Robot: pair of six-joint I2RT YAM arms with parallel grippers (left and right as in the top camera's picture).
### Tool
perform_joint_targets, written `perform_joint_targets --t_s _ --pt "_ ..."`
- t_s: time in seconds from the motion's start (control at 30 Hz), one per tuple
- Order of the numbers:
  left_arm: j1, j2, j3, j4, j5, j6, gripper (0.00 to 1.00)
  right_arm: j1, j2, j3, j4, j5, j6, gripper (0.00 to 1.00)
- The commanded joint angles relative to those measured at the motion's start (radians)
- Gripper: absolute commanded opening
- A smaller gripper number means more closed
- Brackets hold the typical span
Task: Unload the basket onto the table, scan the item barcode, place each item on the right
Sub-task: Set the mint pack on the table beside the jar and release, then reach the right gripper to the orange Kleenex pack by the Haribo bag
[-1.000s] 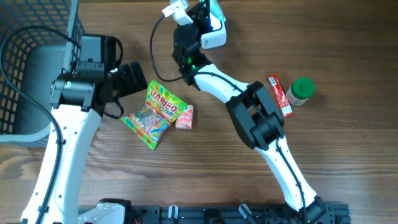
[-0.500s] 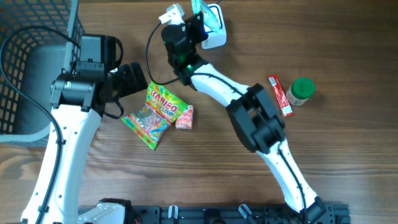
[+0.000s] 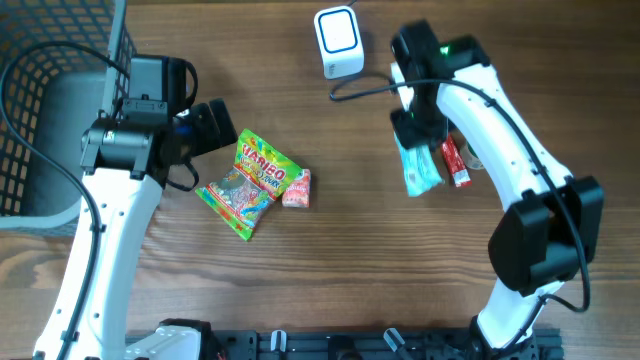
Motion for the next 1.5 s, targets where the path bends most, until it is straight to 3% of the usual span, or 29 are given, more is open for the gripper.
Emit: perform_joint_targets --t_s 0.0,0.07,0.13,0.23,0.33,0.4,0.5,0.57,0.8,0.97,1.07,1.13,1.17,1.23,1.33,1.47 --pt "-0.003 0.003 -0.001 0.002 0.005 0.005 1.0 -0.039 0.0 -0.163 0.134 -0.018 0.033 0.04" --pt "-0.003 0.003 -0.001 0.002 0.005 0.005 1.0 -0.055 0.0 -0.221 0.225 0.048 0.084 0.04" --pt "-0.003 0.003 -0.001 0.002 0.005 0.005 1.0 -0.062 0.0 -0.229 0.265 0.067 0.097 0.33" --pt "-0.003 0.003 -0.001 0.002 0.005 0.005 1.0 -0.062 -0.003 -0.182 0.257 0.095 0.109 0.6" --pt "-0.003 0.003 -0.001 0.002 0.005 0.005 1.0 -0.06 -0.003 -0.156 0.238 -0.115 0.106 0.58" --pt "-0.003 0.003 -0.001 0.002 0.005 0.005 1.0 -0.06 -0.003 -0.174 0.214 -0.346 0.097 0.44" --pt "-0.003 0.003 -0.001 0.002 0.005 0.005 1.0 -0.055 -0.002 -0.249 0.236 -0.363 0.101 0.25" --pt "-0.003 0.003 -0.001 0.002 0.005 0.005 1.0 -0.055 -0.002 -0.319 0.305 -0.362 0.1 0.25" --pt "-0.003 0.003 -0.001 0.002 0.005 0.005 1.0 -0.058 -0.003 -0.406 0.409 0.055 0.153 0.21" --pt "-0.003 0.003 -0.001 0.002 0.005 0.005 1.0 -0.058 -0.003 -0.399 0.457 0.151 0.262 0.17" --pt "-0.003 0.003 -0.001 0.002 0.005 0.005 1.0 -0.058 -0.005 -0.288 0.335 0.059 0.223 0.18" --pt "-0.003 0.003 -0.001 0.002 0.005 0.005 1.0 -0.058 -0.021 -0.247 0.295 -0.173 0.139 0.31" --pt "-0.003 0.003 -0.001 0.002 0.005 0.005 1.0 -0.058 -0.032 -0.246 0.296 -0.319 0.121 0.42" --pt "-0.003 0.003 -0.001 0.002 0.005 0.005 1.0 -0.051 -0.033 -0.256 0.311 -0.54 0.126 0.46" --pt "-0.003 0.003 -0.001 0.002 0.005 0.005 1.0 -0.008 -0.032 -0.263 0.345 -0.55 0.167 0.46" --pt "-0.003 0.003 -0.001 0.005 0.005 0.005 1.0 0.098 -0.032 -0.305 0.493 -0.55 0.338 0.47"
